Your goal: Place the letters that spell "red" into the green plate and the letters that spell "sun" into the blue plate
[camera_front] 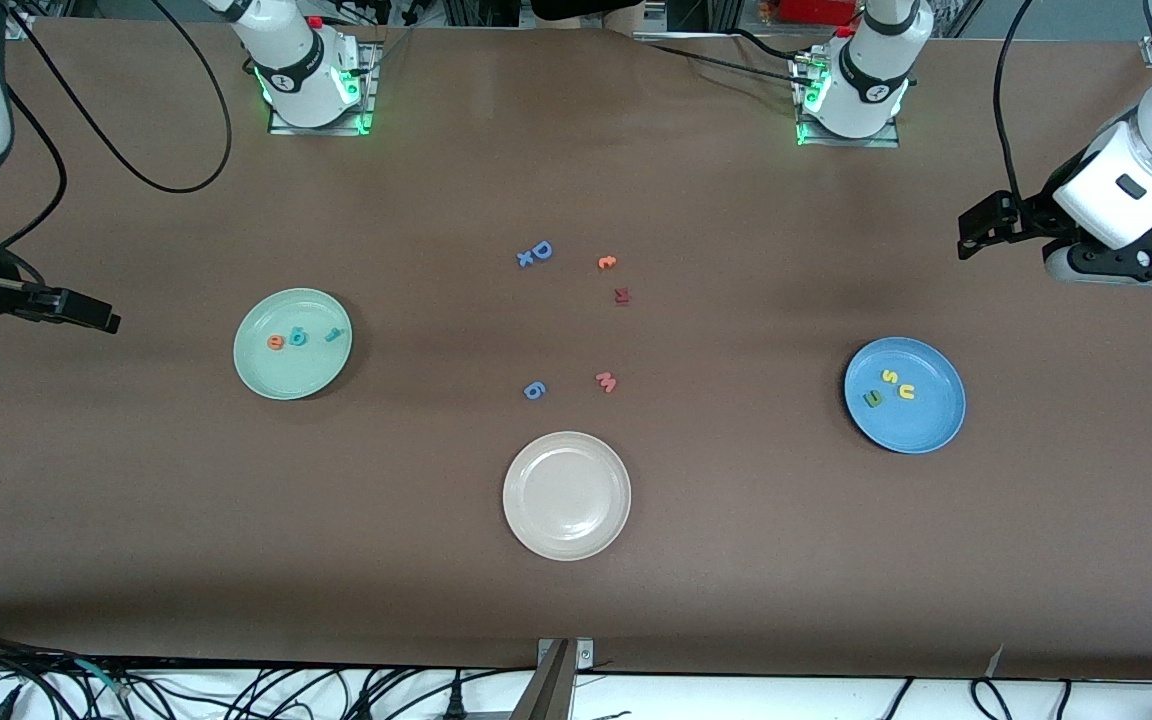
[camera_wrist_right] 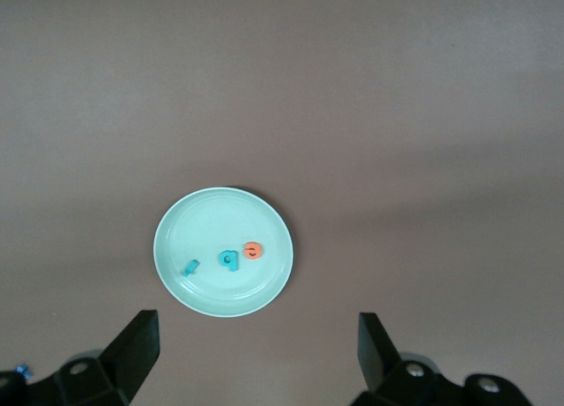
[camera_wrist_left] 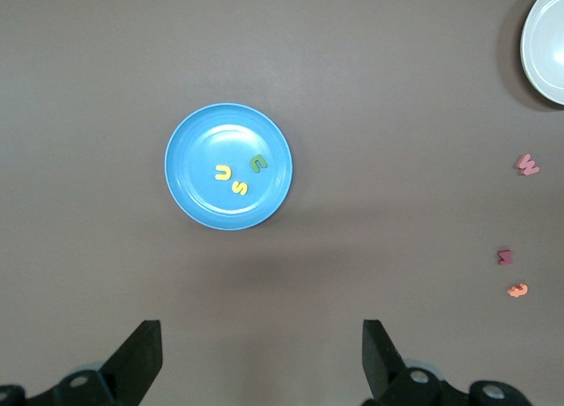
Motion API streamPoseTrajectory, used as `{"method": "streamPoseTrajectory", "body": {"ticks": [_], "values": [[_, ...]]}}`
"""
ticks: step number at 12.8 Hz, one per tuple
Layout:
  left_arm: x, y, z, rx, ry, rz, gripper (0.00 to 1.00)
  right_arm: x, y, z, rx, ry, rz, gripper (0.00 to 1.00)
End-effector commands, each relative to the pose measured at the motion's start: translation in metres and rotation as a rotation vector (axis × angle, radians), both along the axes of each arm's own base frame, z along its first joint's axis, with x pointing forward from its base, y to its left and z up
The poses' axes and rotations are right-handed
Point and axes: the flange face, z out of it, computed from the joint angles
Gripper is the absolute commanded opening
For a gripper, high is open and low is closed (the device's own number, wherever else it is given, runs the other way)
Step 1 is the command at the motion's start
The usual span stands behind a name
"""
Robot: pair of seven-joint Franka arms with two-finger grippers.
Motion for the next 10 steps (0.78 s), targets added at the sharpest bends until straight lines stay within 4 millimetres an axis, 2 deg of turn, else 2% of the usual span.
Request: {"method": "streamPoseTrajectory", "body": {"ticks": [1, 6, 10], "values": [[-0.005, 0.001, 0.003, -0.015, 0.005, 0.006, 1.0, -0.003, 0.006, 0.011, -0.019, -0.022, 0.025, 1.0], [-0.005, 0.0, 0.003, -0.015, 0.005, 0.005, 1.0, 0.0, 0.018, 0.023, -0.018, -0.046, -0.029, 1.0], [-0.005, 0.0, 0.003, -0.015, 0.005, 0.005, 1.0, -0.002, 0.033, 0.024, 0.045, -0.026, -0.115, 1.0]]}}
